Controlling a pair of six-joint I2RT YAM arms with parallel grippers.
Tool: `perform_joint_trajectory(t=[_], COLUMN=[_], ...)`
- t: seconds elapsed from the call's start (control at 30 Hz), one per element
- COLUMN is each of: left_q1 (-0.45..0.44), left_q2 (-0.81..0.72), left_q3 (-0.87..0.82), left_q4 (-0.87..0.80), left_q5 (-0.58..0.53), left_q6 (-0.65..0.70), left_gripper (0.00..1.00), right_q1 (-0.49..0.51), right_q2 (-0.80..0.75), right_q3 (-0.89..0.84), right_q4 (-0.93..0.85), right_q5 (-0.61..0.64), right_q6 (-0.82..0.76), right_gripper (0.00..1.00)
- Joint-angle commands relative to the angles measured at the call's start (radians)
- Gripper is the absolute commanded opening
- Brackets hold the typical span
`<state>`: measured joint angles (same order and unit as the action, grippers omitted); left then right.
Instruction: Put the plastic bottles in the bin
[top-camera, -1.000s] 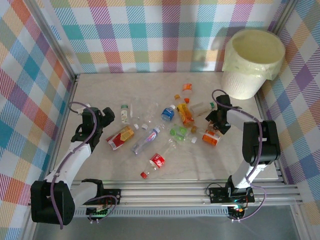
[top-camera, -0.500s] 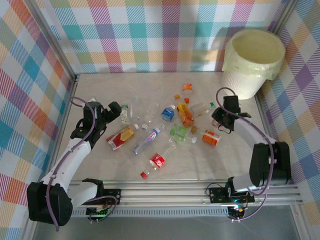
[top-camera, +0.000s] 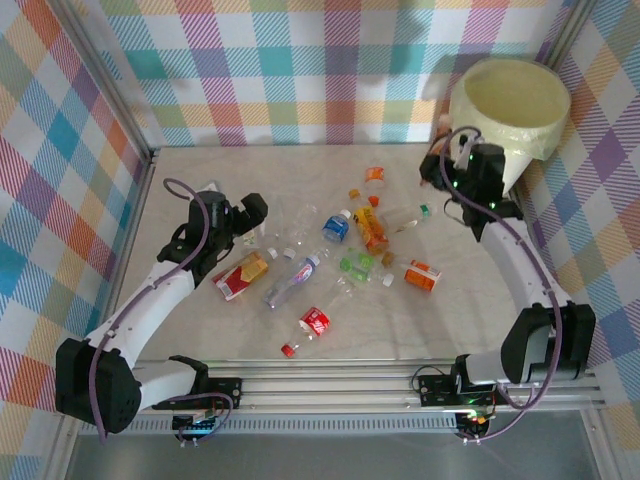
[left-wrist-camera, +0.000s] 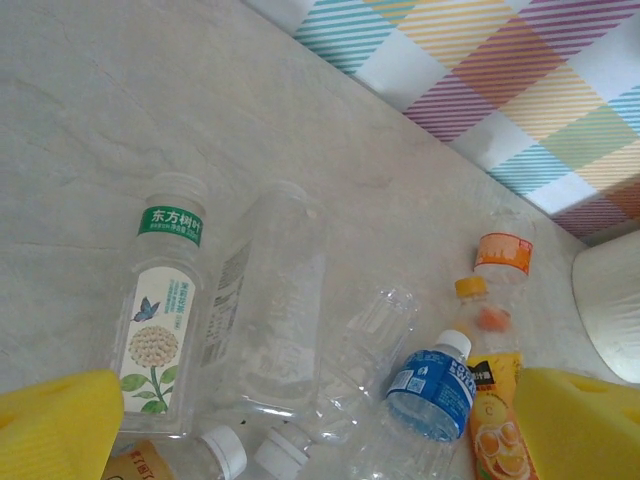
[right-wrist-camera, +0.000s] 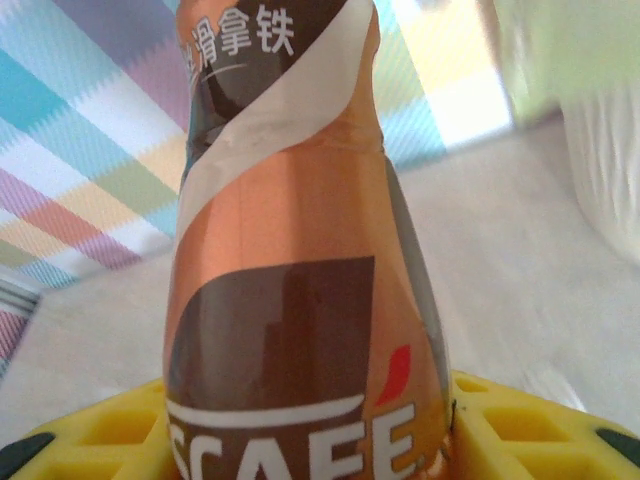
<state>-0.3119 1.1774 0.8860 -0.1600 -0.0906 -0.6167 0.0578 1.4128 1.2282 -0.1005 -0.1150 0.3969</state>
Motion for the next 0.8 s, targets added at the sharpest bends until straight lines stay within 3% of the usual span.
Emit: perform_joint_trajectory(t=[0.0, 0.27, 0.63, 0.77], left_q1=[-0.007, -0.008, -0.007, -0.007], left_q2=[-0.004, -0.046, -0.058, -0.069], left_q3=[0.026, -0.006, -0.019, -0.024], left_q4=[-0.044, -0.073, -0.098, -0.105], left_q5=[-0.055, -0.107, -0.113, -0.124], left_q6=[-0.017, -0.024, -0.043, -0.044], left_gripper=[1.0, 1.0, 1.0, 1.0], right_q1=[-0.037, -0.148, -0.234, -0.242], right_q2=[0.084, 0.381, 0.82, 0.9], right_q3=[0.139, 0.598, 1.262, 1.364], right_q4=[0.052, -0.119, -0.453, -0.511], right_q5=[-0.076, -0.122, -0.033, 0.048], right_q6=[-0.067, -0.11, -0.067, -0.051], right_gripper=[0.42, 0.42, 0.43, 0.43])
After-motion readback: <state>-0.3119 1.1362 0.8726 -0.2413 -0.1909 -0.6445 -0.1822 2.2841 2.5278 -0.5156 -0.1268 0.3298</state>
